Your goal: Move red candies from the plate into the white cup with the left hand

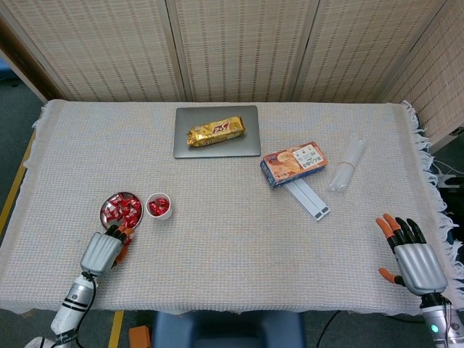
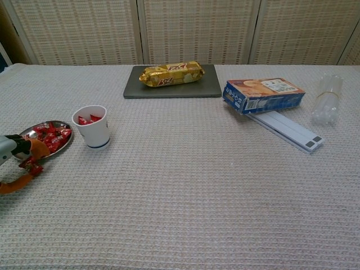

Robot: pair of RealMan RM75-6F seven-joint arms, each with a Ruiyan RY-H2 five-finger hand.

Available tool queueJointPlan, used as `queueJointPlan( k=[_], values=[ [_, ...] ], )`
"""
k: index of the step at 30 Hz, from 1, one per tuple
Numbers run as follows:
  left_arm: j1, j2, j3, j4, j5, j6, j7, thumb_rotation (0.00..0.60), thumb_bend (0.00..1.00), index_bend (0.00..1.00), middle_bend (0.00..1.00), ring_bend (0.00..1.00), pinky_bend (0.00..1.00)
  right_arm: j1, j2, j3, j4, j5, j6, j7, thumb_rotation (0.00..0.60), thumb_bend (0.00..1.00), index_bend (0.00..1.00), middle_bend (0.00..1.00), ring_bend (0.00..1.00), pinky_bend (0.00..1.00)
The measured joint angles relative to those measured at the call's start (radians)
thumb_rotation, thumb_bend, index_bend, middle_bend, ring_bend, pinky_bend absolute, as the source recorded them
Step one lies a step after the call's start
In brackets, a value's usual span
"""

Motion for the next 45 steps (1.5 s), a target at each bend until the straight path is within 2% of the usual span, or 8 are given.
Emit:
queueJointPlan(
  k=[6, 13, 18, 25, 29, 39, 42, 45],
  values=[
    [-0.001, -0.002, -0.003, 0.013, -0.013, -0.026, 0.006, 0.600, 0.39, 0.33, 0.34, 0.32, 1.00, 0.000, -0.001, 0.001, 0.001, 0.002, 0.001, 0.001, 0.600, 0.06, 0.00, 0.00, 0.00, 0.00],
    [0.007, -0.003, 0.002, 0.026, -0.016, -0.031, 0.024, 0.600, 0.39, 0.36, 0.37, 0.38, 1.00, -0.001, -0.001, 0.000, 0.000, 0.001, 0.002, -0.002, 0.600, 0.06, 0.00, 0.00, 0.00, 0.00],
    [0.006, -0.007, 0.002, 0.035, -0.013, -0.027, 0.032, 0.600, 0.39, 0.41, 0.42, 0.43, 1.00, -0.001, -0.001, 0.000, 0.000, 0.000, 0.001, -0.003, 0.600, 0.06, 0.00, 0.00, 0.00, 0.00],
    [0.005, -0.024, -0.007, 0.058, -0.012, -0.007, 0.034, 0.600, 0.43, 0.54, 0.59, 0.56, 1.00, 0.000, 0.001, -0.001, -0.001, -0.001, -0.001, 0.000, 0.600, 0.06, 0.00, 0.00, 0.00, 0.00],
    [0.001, -0.026, -0.016, 0.059, -0.007, 0.019, 0.029, 0.600, 0.45, 0.56, 0.62, 0.59, 1.00, 0.001, 0.002, -0.002, -0.001, -0.001, -0.004, 0.004, 0.600, 0.06, 0.00, 0.00, 0.00, 0.00],
    [-0.052, 0.021, -0.063, -0.052, 0.015, 0.072, 0.037, 0.600, 0.45, 0.55, 0.61, 0.58, 1.00, 0.005, 0.002, 0.001, 0.000, 0.005, -0.010, 0.004, 0.600, 0.06, 0.00, 0.00, 0.00, 0.00],
    [-0.111, 0.037, -0.103, -0.111, 0.020, 0.065, 0.052, 0.600, 0.45, 0.55, 0.61, 0.57, 1.00, 0.007, 0.000, 0.004, 0.001, 0.014, -0.016, 0.001, 0.600, 0.06, 0.00, 0.00, 0.00, 0.00],
    [-0.184, 0.052, -0.151, -0.180, 0.007, 0.008, 0.082, 0.600, 0.45, 0.55, 0.60, 0.56, 1.00, 0.009, -0.001, 0.007, 0.001, 0.021, -0.018, -0.002, 0.600, 0.06, 0.00, 0.00, 0.00, 0.00]
  ],
)
